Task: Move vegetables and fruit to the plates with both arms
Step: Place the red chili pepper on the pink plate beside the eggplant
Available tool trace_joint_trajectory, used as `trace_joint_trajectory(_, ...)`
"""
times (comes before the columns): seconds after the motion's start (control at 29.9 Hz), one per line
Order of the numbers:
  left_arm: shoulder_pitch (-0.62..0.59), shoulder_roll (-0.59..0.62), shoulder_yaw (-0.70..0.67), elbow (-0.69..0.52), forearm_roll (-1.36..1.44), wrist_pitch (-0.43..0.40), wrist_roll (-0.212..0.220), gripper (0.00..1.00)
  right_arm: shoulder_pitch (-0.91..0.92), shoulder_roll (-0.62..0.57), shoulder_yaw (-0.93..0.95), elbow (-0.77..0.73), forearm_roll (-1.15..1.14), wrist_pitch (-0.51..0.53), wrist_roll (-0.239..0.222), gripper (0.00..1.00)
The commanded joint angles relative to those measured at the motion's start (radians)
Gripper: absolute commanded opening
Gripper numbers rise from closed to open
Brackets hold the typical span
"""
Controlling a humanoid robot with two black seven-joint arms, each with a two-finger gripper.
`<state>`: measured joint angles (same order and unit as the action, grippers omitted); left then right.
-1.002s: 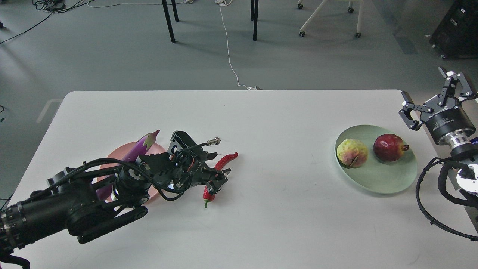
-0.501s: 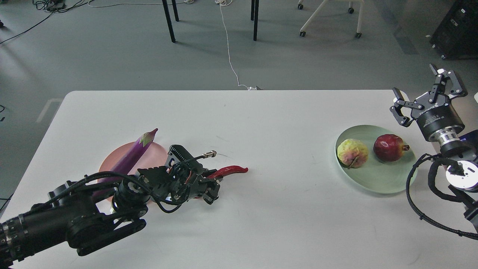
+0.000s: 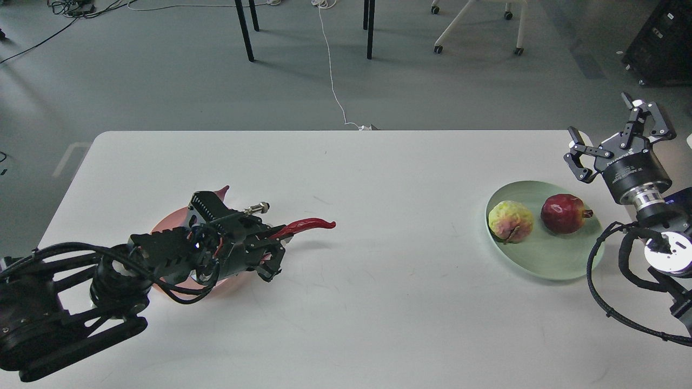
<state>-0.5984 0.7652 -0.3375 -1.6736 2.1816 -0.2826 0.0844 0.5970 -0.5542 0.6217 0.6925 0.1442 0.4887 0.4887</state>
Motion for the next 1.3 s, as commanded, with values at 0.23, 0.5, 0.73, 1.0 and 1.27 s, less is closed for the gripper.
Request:
trace_joint_trajectory(0.23,0.042,0.082,-0.034,0.081,-0.066,0.016,-0.008,0.20,0.000,0.014,0.000,-0.004,0.000,0.000,0.000,0.99)
trace_joint_trajectory(0.5,0.068,0.103,-0.034,0.084,-0.071,0.026,-0.011,0.20,-0.003,0.007,-0.002,-0.005,0.000,0.000,0.000,0.99)
trace_joint_trajectory(0.73,0.086,0.105,-0.034,0.113,-0.074,0.049,-0.009,0.42,-0.005,0.016,-0.002,-0.024,-0.001,0.000,0.000,0.99)
trace_joint_trajectory(1.0,0.097,0.103,-0.043,0.126,-0.118,0.108,-0.008,0.79,-0.006,0.033,-0.003,-0.063,-0.001,0.000,0.000,0.99)
trace_joint_trajectory(1.27,0.091,0.083,-0.221,0.126,-0.541,0.203,0.003,0.97,0.000,0.034,0.000,-0.067,-0.001,0.000,0.000,0.99)
